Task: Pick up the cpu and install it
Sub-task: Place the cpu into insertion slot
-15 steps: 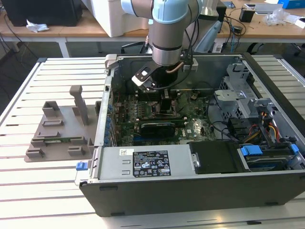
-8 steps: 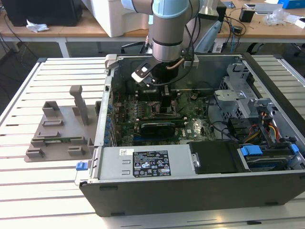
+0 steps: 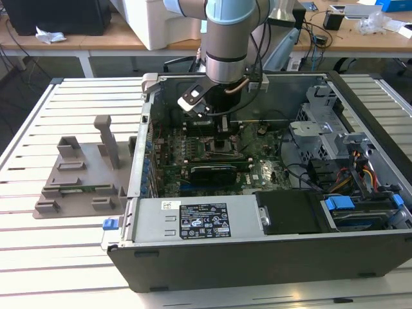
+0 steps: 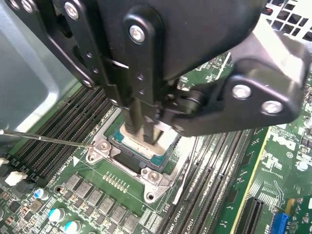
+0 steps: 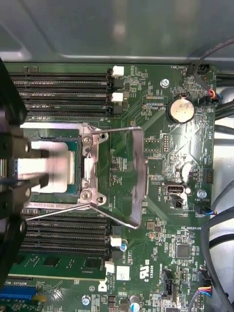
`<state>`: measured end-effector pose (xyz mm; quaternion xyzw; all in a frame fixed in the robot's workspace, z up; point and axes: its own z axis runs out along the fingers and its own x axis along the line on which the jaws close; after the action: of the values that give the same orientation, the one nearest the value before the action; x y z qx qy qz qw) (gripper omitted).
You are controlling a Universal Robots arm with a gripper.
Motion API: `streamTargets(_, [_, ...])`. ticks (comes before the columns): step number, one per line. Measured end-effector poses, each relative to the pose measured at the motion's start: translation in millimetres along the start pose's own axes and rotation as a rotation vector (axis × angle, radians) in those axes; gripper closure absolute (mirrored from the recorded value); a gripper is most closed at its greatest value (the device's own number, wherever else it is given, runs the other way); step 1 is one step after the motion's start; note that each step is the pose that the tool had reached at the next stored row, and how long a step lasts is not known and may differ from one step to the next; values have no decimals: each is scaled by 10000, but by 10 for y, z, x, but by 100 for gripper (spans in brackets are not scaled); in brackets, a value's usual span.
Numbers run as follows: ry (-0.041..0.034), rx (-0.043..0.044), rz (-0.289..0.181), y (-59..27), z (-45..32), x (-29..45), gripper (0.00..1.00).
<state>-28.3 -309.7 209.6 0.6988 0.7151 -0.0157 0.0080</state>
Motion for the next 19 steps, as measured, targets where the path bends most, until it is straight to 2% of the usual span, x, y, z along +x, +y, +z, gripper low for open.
streamTargets(2, [0,-1,1,0,1,-19,89])
streamTargets(5, [1,-1,-1,-1,11,-50,89])
streamTargets(11, [-5,18,-11,1,55,-55,89])
streamTargets(13, [16,8,-10,80,51,-53,89])
streamTargets(15, [11,13,-8,82,-100,-59,89])
streamTargets(19, [10,14,-9,81,-243,-65,89])
